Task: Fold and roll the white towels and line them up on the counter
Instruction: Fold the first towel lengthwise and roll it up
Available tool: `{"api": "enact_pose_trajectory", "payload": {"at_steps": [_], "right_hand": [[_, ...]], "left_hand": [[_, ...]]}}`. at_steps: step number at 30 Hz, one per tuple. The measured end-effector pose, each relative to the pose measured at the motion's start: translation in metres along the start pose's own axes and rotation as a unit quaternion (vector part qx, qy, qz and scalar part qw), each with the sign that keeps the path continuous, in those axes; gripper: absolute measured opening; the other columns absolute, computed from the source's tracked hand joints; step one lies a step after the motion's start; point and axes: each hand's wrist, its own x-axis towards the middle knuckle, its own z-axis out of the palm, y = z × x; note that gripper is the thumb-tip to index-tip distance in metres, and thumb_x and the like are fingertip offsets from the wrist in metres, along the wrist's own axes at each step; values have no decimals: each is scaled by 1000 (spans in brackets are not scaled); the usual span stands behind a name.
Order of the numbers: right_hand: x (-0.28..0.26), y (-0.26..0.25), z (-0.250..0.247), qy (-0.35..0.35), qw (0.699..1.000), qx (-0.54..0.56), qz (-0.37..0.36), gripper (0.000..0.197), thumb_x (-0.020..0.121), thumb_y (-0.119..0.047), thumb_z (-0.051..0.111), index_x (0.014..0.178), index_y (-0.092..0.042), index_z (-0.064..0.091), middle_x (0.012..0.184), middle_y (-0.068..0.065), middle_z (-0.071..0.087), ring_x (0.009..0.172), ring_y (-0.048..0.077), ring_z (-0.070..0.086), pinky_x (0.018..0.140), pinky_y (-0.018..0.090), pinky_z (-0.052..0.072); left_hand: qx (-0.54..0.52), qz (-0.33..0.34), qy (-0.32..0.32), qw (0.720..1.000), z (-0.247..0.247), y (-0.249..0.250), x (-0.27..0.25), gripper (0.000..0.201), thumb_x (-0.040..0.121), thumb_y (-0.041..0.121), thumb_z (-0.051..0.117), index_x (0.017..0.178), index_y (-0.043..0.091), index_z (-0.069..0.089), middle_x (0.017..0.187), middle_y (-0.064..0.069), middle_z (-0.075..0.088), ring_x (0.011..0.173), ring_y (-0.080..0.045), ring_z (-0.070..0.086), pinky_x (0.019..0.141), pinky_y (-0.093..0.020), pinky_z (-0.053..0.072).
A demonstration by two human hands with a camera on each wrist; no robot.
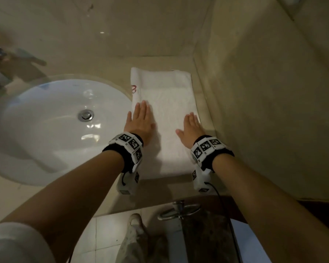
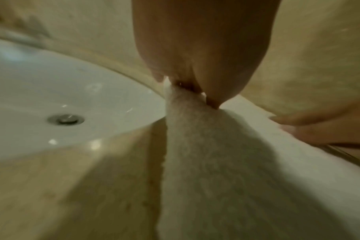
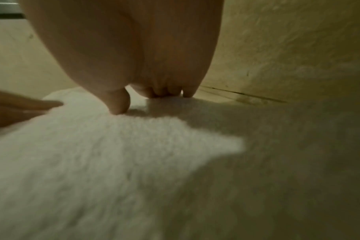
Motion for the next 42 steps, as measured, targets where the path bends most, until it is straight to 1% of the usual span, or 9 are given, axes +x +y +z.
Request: {"api": "enact_pose_trajectory", "payload": {"at_steps": [4, 8, 12, 16, 20, 24, 30, 35, 42], "right_hand": [[7, -1, -4, -23, 1000, 5, 19, 68, 101, -31, 32, 148, -1, -5, 157, 14, -14, 147, 24, -9, 119, 32, 1], [16, -6, -36, -7, 998, 52, 35, 51, 101, -27, 35, 143, 2, 28, 153, 15, 22, 139, 28, 29, 110, 31, 28], [27, -6, -52, -13, 999, 43, 17, 53, 101, -27, 35, 144, 2, 25, 157, 13, 10, 142, 28, 23, 111, 31, 24], [40, 0, -49, -45, 997, 24, 54, 57, 101, -28, 35, 145, 3, 19, 156, 15, 12, 139, 28, 28, 109, 33, 29], [51, 0, -62, 11, 994, 36, 99, 40, 97, -23, 41, 127, 2, 48, 130, 22, 51, 119, 35, 51, 93, 34, 42], [72, -10, -65, 63, 997, 45, 31, 48, 97, -19, 41, 139, 3, 31, 147, 21, 29, 135, 34, 33, 108, 38, 30], [96, -3, -65, 41, 995, 39, 87, 54, 100, -23, 35, 143, 4, 18, 150, 19, 25, 133, 32, 35, 108, 37, 32], [109, -9, -72, 43, 999, -13, -30, 65, 101, -34, 30, 150, -6, -3, 158, 11, -12, 147, 25, -8, 121, 39, 3], [133, -13, -76, 7, 999, -47, 15, 67, 101, -36, 28, 149, -4, -6, 158, 11, -14, 147, 25, -7, 119, 40, 4]], "left_hand": [[-29, -23, -35, 999, 2, -2, 11, 62, 101, 33, 20, 148, 6, -10, 157, -8, -18, 146, -21, -12, 119, -41, 3], [-52, -25, 4, 998, -16, 7, 20, 63, 100, 28, 29, 149, 3, -2, 159, -11, -6, 147, -24, -3, 119, -42, 6], [-47, -10, 5, 999, -32, 1, 36, 69, 98, 28, 35, 149, 5, -6, 158, -9, -11, 147, -23, -9, 120, -42, 4], [-16, -12, -33, 999, -33, -10, 52, 85, 94, 41, 45, 148, 2, -8, 157, -14, -15, 146, -25, -13, 119, -44, 4], [33, 4, -45, 998, -39, -10, 65, 94, 88, 47, 53, 147, -2, -2, 156, -22, -7, 146, -33, -5, 119, -45, 10], [59, 12, -35, 998, -43, -10, 72, 96, 86, 51, 54, 146, -3, 3, 155, -24, -1, 146, -34, 0, 120, -41, 11], [100, 24, -50, 993, -50, -15, 85, 102, 81, 60, 56, 148, 6, 1, 155, -24, -5, 146, -36, -1, 117, -43, 17], [95, 20, -59, 994, -59, -17, 95, 115, 70, 64, 65, 148, 13, -2, 153, -27, -14, 144, -40, -7, 119, -44, 7], [77, 21, -56, 995, -56, -19, 97, 119, 66, 63, 69, 147, 10, -1, 153, -27, -15, 144, -41, -10, 119, -44, 4]]}}
